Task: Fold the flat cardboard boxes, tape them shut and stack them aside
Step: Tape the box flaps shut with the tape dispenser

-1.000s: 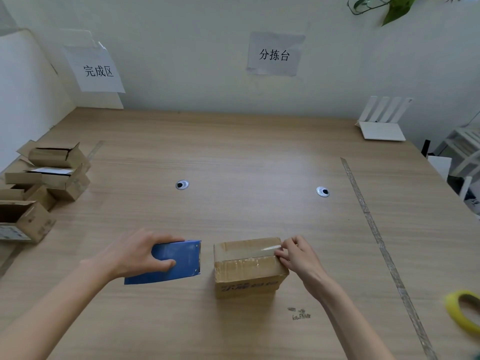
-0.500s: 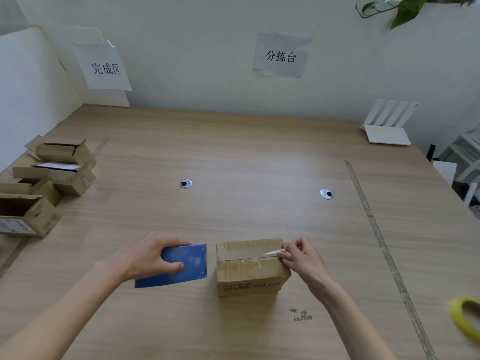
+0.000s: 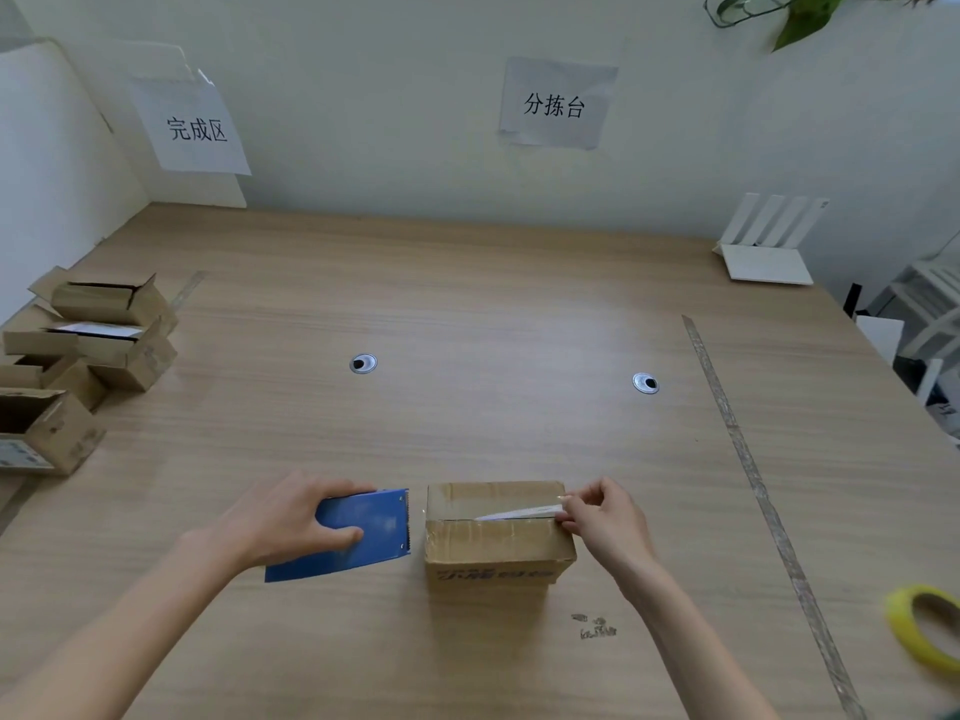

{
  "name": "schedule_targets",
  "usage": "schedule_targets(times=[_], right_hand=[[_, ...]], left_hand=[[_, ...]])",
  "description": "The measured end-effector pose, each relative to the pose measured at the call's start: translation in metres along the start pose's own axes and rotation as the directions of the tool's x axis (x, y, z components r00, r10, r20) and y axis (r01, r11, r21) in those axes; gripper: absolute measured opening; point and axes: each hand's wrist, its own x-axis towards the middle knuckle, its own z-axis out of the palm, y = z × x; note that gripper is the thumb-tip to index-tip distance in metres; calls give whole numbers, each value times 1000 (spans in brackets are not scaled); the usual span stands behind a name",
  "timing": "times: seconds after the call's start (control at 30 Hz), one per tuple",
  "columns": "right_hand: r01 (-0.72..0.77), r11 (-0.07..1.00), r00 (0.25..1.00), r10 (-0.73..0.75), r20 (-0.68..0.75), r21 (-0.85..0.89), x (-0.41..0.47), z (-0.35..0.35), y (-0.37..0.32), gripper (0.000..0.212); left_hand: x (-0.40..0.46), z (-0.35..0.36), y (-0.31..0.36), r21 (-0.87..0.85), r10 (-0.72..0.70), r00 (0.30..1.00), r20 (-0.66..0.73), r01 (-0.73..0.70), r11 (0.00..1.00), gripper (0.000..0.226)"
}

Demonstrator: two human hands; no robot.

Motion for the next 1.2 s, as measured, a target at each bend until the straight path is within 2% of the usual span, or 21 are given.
schedule_targets(times=[0.07,0.4,0.77,1.2], right_hand=[[2,999,999,-3,-35,-40,-3,0,-1,2],[-77,993,994,84,-76,91,-5,-2,0,11],[-84,994,976,96,-193,71,-4,3,11,10],[-181,971,973,200,-115,159,1,1,27,17]], left_hand=[[1,-1,1,3,3,1000,-8,-3,1000,51],[6,-2,7,29,16,999,-32,-15,999,47],[10,0,7,13,9,999,-32,-9,1000,44],[12,4,5,11,24,999,-40,-24,1000,49]])
